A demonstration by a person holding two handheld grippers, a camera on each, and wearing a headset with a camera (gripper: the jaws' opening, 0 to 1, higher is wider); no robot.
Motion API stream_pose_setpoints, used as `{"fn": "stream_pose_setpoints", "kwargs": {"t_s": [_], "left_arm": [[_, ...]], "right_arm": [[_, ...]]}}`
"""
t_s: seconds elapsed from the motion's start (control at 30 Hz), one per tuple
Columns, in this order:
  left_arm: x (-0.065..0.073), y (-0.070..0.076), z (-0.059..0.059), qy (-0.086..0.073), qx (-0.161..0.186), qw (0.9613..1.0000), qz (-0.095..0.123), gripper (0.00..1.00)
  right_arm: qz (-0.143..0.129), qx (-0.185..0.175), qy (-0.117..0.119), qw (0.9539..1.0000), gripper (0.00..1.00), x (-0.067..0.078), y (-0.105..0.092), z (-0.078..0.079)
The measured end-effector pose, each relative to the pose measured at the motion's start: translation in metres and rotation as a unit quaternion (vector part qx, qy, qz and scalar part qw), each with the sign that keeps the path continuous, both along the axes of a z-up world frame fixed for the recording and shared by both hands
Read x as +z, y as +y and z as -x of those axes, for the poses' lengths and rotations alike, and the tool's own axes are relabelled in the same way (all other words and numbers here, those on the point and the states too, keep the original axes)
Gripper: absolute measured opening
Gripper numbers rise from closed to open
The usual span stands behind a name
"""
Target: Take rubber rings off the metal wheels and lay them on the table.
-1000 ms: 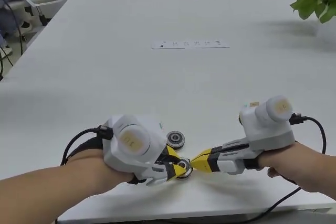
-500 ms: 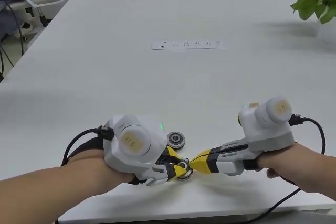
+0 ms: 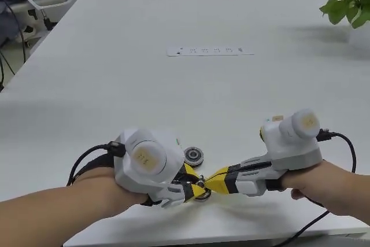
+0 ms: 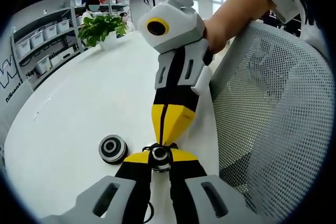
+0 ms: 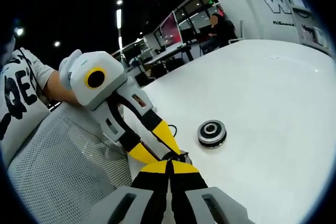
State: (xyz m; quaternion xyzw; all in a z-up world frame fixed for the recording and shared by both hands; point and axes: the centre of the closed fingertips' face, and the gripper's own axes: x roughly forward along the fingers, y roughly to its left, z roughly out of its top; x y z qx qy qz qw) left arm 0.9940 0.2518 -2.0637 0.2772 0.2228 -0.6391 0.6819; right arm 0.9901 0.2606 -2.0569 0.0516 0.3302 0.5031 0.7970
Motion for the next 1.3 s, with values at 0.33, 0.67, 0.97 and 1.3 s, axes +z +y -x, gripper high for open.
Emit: {"fn": "stream_pose_setpoints", "kwargs": {"t_s": [0.33, 0.67, 0.97, 1.3], "left_arm": [[0.0, 0.0, 0.0, 0.001, 0.001, 1.0, 0.003, 0.08], [0.0, -0.001, 0.0, 0.001, -0.001, 1.0, 0.008, 0.08], [0.001, -0.001, 0.0, -0.002, -0.008, 0.9999, 0.01, 0.08], [0.001, -0.002, 0.0, 0.003, -0.009, 0.9999, 0.01, 0.09]], "right_arm": [[0.005, -0.006, -0.007, 0.9999, 0.0, -0.001, -0.005, -0.004], [0.016, -0.01, -0.013, 0.9998, 0.0, -0.005, -0.01, -0.006], [0.015, -0.009, -0.011, 0.9998, 0.0, -0.005, -0.01, -0.006], [0.016, -0.008, -0.011, 0.9998, 0.0, -0.006, -0.011, -0.005]]}}
